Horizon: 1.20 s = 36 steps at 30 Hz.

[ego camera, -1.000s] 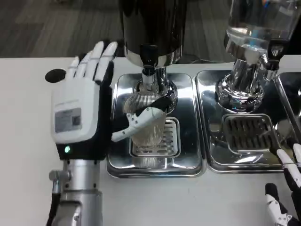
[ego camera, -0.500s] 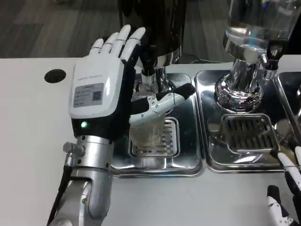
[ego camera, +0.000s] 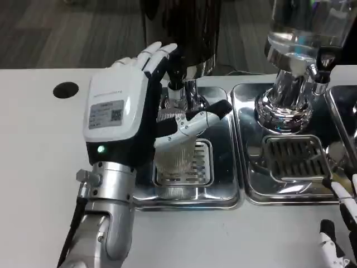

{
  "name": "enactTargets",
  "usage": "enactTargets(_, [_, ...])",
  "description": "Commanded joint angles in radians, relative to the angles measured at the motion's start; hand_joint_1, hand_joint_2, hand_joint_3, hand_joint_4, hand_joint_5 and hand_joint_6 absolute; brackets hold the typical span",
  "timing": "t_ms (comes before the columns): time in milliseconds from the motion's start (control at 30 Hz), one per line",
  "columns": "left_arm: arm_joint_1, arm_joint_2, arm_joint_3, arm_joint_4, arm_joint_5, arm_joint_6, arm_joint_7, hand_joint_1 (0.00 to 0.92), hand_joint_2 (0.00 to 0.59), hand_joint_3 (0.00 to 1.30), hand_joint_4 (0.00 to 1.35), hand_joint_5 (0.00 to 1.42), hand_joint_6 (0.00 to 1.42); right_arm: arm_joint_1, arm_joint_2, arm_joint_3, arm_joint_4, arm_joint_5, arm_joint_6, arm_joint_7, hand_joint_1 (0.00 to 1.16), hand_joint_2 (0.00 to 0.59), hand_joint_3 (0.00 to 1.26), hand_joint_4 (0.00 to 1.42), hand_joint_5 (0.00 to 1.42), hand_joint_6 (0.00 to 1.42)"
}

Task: Grasp the cup under the faucet to collect the drink, then remove the cup.

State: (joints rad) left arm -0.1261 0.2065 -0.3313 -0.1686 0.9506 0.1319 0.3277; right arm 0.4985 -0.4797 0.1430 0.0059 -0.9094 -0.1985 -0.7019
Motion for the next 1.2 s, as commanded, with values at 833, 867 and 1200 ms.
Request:
enactTargets(833, [0.102,-0.003,-0.004,0.001,-0.002,-0.046,0.044,0.000,0.059,0.48,0.29,0.48,0.40,-0.007,0.010,0.005,-0.020,-0.005,-0.004,0.003,0.05,0.494,0.16,0.00,0.00,0.03])
enactTargets(867, [0.108,-0.003,-0.004,0.001,-0.003,-0.047,0.046,0.000,0.059,0.48,0.29,0.48,0.40,-0.007,0.010,0.005,-0.019,-0.005,-0.003,0.003,0.05,0.493,0.16,0.00,0.00,0.03])
enactTargets(1200, [0.134,-0.006,-0.005,0.004,-0.005,-0.064,0.063,0.000,0.059,0.49,0.29,0.48,0.41,-0.007,0.012,0.010,-0.018,-0.007,-0.003,0.004,0.07,0.492,0.16,0.00,0.00,0.03])
